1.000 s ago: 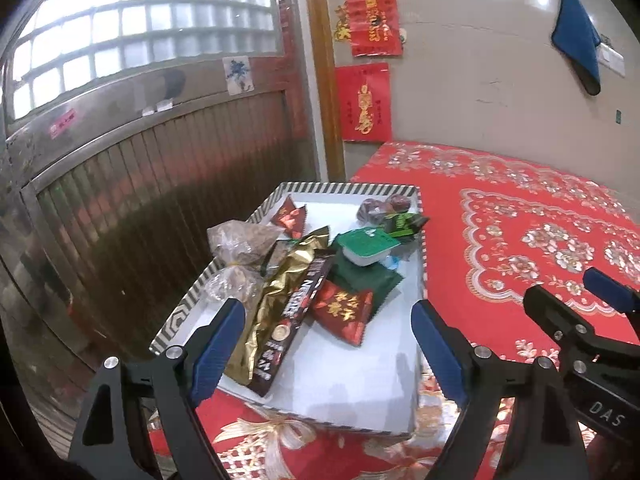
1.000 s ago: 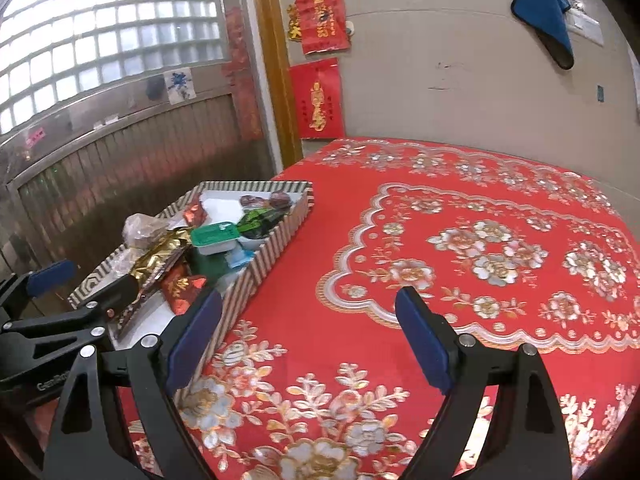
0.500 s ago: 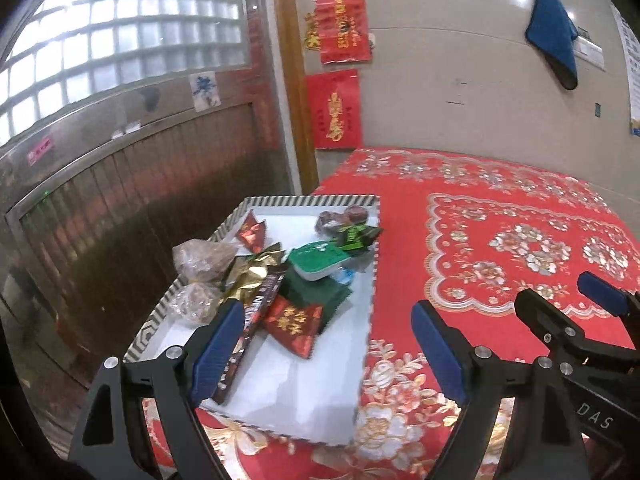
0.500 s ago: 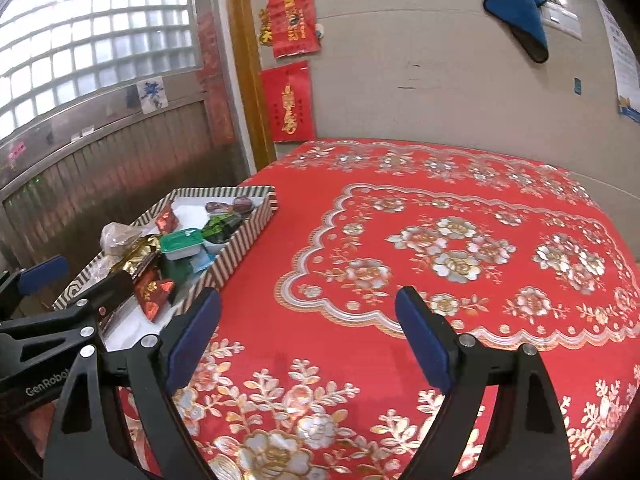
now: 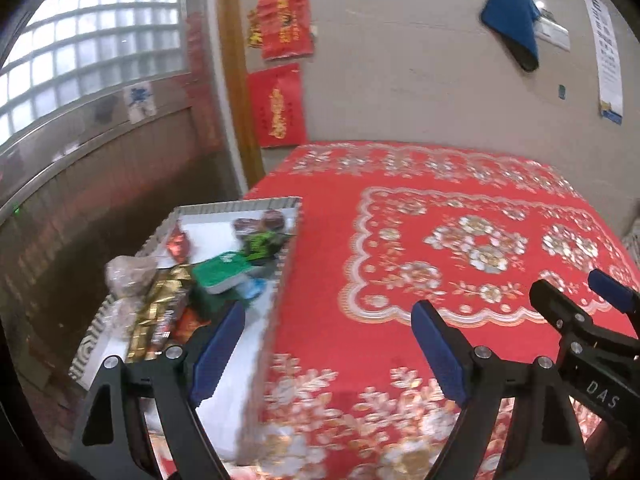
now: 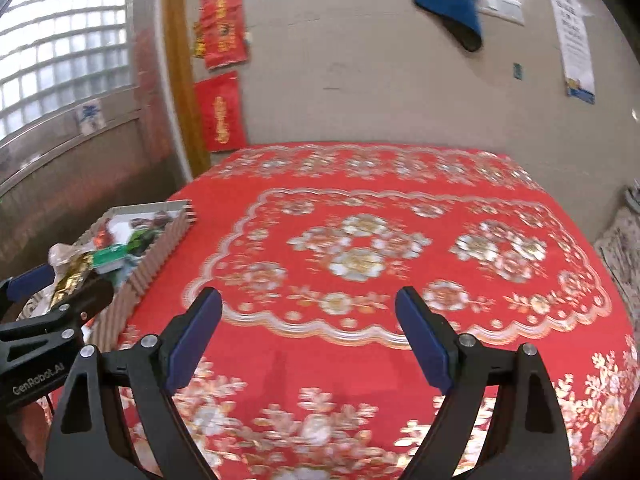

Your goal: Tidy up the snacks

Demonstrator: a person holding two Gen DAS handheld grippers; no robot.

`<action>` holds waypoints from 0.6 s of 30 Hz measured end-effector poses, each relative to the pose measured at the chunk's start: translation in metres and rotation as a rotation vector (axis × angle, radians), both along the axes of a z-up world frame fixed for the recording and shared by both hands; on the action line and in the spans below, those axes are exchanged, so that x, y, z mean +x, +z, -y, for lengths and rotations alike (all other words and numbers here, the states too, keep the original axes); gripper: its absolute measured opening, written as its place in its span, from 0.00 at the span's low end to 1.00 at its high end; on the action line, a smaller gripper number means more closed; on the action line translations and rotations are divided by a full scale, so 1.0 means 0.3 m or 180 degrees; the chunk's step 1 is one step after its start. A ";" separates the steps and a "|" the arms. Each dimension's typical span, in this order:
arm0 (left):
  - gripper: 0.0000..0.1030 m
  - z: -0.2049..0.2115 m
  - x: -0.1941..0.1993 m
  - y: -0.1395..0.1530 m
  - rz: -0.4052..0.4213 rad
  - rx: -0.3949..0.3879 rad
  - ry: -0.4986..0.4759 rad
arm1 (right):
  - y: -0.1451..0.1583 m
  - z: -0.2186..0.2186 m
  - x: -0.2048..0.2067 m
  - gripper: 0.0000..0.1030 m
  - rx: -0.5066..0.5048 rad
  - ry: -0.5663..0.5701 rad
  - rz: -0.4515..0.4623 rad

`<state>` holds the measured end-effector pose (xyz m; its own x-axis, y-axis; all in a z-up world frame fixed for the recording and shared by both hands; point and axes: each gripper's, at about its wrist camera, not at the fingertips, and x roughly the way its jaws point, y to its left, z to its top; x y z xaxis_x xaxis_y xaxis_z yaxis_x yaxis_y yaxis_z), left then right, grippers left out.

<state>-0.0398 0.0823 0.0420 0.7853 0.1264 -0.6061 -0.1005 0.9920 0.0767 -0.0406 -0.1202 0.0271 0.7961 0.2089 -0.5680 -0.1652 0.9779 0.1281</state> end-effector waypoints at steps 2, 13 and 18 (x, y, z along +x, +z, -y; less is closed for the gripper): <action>0.84 0.041 0.024 -0.016 -0.0057 -0.0033 -0.0106 | -0.014 0.040 0.020 0.87 -0.0065 -0.0081 -0.0094; 0.85 0.201 0.193 -0.160 -0.0536 -0.0176 -0.0389 | -0.126 0.223 0.121 0.87 -0.0239 -0.0406 -0.0567; 0.85 0.239 0.253 -0.233 -0.0750 -0.0167 -0.0409 | -0.182 0.287 0.161 0.87 -0.0253 -0.0493 -0.0764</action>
